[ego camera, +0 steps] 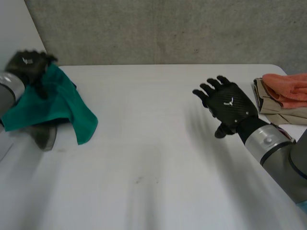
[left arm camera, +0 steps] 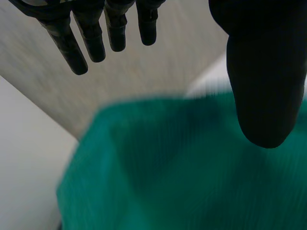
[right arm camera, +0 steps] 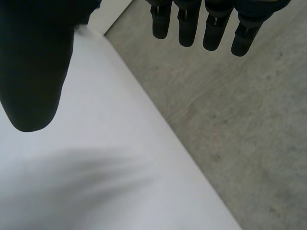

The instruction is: Fold the laundry.

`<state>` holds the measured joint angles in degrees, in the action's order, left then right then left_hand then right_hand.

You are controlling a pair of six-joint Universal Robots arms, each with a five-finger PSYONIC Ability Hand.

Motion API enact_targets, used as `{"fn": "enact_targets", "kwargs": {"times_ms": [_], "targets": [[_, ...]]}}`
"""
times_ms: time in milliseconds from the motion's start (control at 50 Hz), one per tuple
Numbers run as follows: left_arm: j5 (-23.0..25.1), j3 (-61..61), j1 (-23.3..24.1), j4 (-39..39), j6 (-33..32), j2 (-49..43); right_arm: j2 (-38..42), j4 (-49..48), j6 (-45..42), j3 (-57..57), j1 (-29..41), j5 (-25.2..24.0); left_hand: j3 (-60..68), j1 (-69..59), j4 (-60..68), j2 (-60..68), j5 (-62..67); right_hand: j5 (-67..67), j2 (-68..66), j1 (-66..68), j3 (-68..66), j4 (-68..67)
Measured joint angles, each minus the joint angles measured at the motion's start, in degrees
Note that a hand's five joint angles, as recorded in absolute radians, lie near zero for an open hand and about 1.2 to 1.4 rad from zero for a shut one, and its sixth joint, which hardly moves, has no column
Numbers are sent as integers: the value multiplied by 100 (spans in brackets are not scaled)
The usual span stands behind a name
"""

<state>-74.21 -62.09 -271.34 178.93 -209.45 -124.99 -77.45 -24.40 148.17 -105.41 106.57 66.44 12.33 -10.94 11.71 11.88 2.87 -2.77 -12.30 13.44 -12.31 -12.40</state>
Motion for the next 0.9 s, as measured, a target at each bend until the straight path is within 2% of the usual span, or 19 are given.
{"fn": "enact_targets", "kwargs": {"times_ms": [60,80,100,120,160,180,220,240,380,460,560,640,720,840,860,900], "targets": [[86,278,-93,61,-620,-668,27,43,-80,-116,-33,55,189,-195,166,200,136,0,0,0,0,0],[147,379,-109,83,-804,-892,35,53,-98,-167,-49,71,1245,-1569,1315,1361,1226,0,0,0,0,0],[177,421,-112,95,-871,-979,37,55,-103,-184,-54,75,1502,-1889,1575,1620,1479,0,0,0,0,0],[232,484,-113,124,-961,-1106,41,58,-109,-221,-63,81,2391,-2891,2473,2454,2347,0,0,0,0,0],[329,546,-95,212,-1018,-1245,45,59,-112,-291,-76,89,2627,-3135,2715,2698,2577,0,0,0,0,0],[356,555,-85,250,-1009,-1260,46,59,-111,-312,-79,89,4304,-4826,4595,4687,4321,0,0,0,0,0],[437,501,-20,445,-799,-1129,47,55,-106,-385,-87,91,4304,-4826,4595,4687,4321,0,0,0,0,0],[452,464,4,514,-687,-1032,47,54,-105,-404,-88,91,5274,-5167,5656,5574,4918,0,0,0,0,0],[479,-297,457,1494,1345,695,23,61,-70,-474,-145,208,5509,-5167,5685,5593,5019,0,0,0,0,0],[490,-598,803,1740,2311,1525,-32,112,-46,-452,-206,339,5561,-5167,5686,5613,5019,0,0,0,0,0],[506,-774,1436,1675,3038,2002,-198,266,-16,-384,-305,557,5578,-5167,5692,5640,5019,0,0,0,0,0],[510,-788,2261,1541,3225,1790,-347,374,20,-335,-421,733,5584,-5167,5709,5642,5020,0,0,0,0,0],[473,-701,2962,1461,3225,1140,-406,415,145,-310,-535,879,5585,-5167,5710,5646,5020,0,0,0,0,0],[365,-488,3588,1362,3177,-107,-405,433,449,-282,-716,983,5584,-5167,5703,5644,5020,0,0,0,0,0],[349,-456,3652,1332,3171,-261,-402,440,491,-277,-742,990,5394,-4986,5503,5362,4883,0,0,0,0,0],[324,-410,3754,1263,3159,-479,-398,457,552,-263,-782,995,3466,-3200,3533,3494,3280,0,0,0,0,0]]}}
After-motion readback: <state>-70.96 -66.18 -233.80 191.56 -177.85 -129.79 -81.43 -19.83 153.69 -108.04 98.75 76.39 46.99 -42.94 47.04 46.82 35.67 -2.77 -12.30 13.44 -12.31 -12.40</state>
